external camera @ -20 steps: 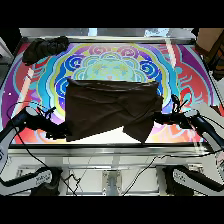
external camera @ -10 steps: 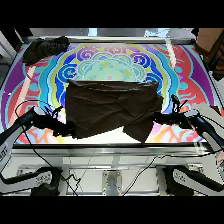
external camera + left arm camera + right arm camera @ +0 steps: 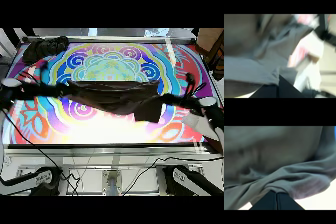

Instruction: Fold the shirts.

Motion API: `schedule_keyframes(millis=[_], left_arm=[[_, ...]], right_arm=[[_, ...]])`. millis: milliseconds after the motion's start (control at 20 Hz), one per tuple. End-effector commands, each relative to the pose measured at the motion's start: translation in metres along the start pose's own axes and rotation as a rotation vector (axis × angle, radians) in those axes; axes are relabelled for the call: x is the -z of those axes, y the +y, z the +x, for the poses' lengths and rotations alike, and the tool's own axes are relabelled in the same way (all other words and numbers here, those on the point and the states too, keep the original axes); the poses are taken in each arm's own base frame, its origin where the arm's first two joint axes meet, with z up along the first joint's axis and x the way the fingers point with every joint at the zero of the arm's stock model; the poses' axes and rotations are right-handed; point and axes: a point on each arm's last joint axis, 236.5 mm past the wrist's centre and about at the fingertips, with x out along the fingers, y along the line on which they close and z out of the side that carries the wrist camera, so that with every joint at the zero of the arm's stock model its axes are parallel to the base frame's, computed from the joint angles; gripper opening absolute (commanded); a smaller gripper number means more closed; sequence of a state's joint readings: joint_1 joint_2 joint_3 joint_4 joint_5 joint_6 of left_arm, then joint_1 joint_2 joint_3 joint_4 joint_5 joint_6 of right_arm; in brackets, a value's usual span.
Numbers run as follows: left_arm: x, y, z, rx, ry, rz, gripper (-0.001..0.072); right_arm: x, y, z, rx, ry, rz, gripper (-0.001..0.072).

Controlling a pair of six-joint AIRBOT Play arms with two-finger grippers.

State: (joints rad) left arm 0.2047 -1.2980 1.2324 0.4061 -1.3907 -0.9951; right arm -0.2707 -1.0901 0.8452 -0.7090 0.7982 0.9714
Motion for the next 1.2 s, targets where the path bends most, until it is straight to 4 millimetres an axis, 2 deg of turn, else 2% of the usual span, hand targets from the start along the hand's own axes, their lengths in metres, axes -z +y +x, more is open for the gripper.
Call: schedule_keyframes(millis=[0,100,150,250,350,500,600,650,750,850,900,1000,1150], left_arm=[[-0.098,-0.075,-0.092,-0.049,-0.269,0.293,0.0012],[-0.127,-0.071,-0.139,-0.193,-0.378,0.313,0.0013],[-0.132,-0.066,-0.151,-0.243,-0.399,0.299,0.0012],[-0.13,-0.071,-0.152,-0.23,-0.393,0.29,0.0012],[-0.13,-0.086,-0.149,-0.164,-0.4,0.289,0.0012],[-0.129,-0.115,-0.154,-0.121,-0.404,0.313,0.001],[-0.119,-0.143,-0.16,-0.138,-0.371,0.38,0.001],[-0.115,-0.157,-0.165,-0.168,-0.359,0.416,0.0009],[-0.111,-0.198,-0.182,-0.23,-0.403,0.512,0.0009],[-0.103,-0.24,-0.195,-0.259,-0.473,0.597,0.0008],[-0.094,-0.253,-0.198,-0.274,-0.485,0.609,0.0007],[-0.073,-0.27,-0.201,-0.309,-0.485,0.606,0.0007],[-0.054,-0.292,-0.204,-0.319,-0.5,0.615,0.0007]], right_arm=[[-0.09,-0.023,-0.071,0.107,-0.239,-0.045,0.002],[-0.121,-0.042,-0.109,0.147,-0.343,0.035,0.0019],[-0.13,-0.036,-0.118,0.116,-0.367,0.052,0.0019],[-0.139,-0.002,-0.127,0.031,-0.353,-0.026,0.0019],[-0.152,0.031,-0.141,-0.014,-0.367,-0.107,0.0019],[-0.182,0.06,-0.196,0.048,-0.481,-0.241,0.0019],[-0.188,0.071,-0.242,0.169,-0.524,-0.334,0.0018],[-0.188,0.079,-0.265,0.23,-0.539,-0.373,0.0018],[-0.179,0.1,-0.311,0.339,-0.565,-0.461,0.0018],[-0.164,0.127,-0.352,0.407,-0.595,-0.514,0.0017],[-0.153,0.138,-0.368,0.432,-0.596,-0.527,0.0017],[-0.13,0.152,-0.391,0.471,-0.594,-0.529,0.0016],[-0.108,0.162,-0.406,0.492,-0.597,-0.51,0.0016]])
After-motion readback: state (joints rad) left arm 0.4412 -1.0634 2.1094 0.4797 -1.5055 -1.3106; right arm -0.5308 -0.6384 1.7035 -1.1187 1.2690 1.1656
